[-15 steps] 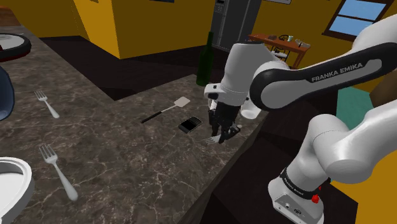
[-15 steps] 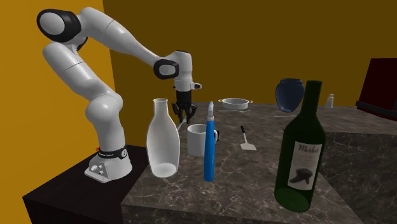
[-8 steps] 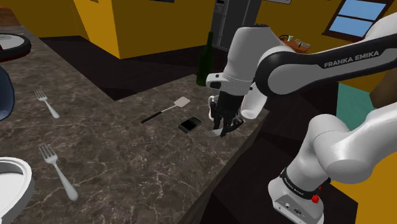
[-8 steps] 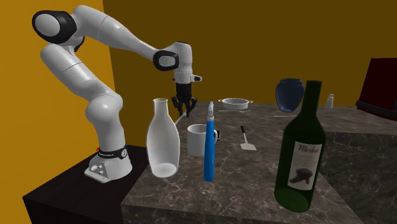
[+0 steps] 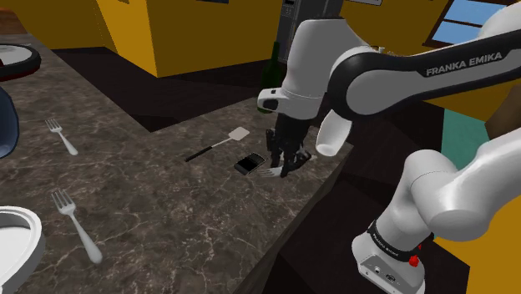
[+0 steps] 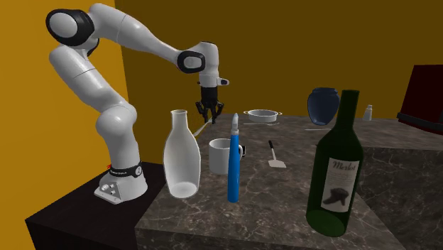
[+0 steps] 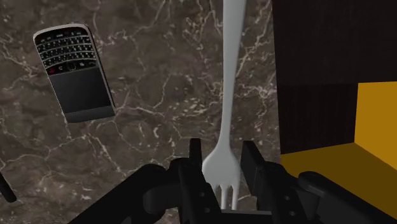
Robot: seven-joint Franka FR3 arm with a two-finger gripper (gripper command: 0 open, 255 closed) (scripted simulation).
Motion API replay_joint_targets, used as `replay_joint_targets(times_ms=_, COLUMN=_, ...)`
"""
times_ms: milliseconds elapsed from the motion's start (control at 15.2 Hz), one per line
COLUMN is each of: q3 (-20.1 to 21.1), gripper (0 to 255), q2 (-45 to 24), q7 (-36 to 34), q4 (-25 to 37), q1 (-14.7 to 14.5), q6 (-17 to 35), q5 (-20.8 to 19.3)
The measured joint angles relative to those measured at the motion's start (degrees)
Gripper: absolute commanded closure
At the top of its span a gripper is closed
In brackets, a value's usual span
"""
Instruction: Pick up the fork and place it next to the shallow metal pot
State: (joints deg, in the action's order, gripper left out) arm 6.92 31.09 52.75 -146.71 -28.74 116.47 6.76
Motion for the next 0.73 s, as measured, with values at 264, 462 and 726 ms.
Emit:
replay_joint_targets(times_ms=264, q3=3.6, gripper=255, q2=-7.3, q7=-4.6, q4=6.7, q1=-1.3, q6=1.0, q5=0.7)
replay_joint_targets(times_ms=462, q3=6.0, gripper=255, q2=-13.6, q7=-7.9, q4=12.1, q1=-1.8, q6=2.1, q5=0.3)
replay_joint_targets(times_ms=726, q3=8.9, gripper=255, q2=-20.6, q7=-12.6, q4=19.2, q1=-2.7, q6=2.1, q5=-1.0)
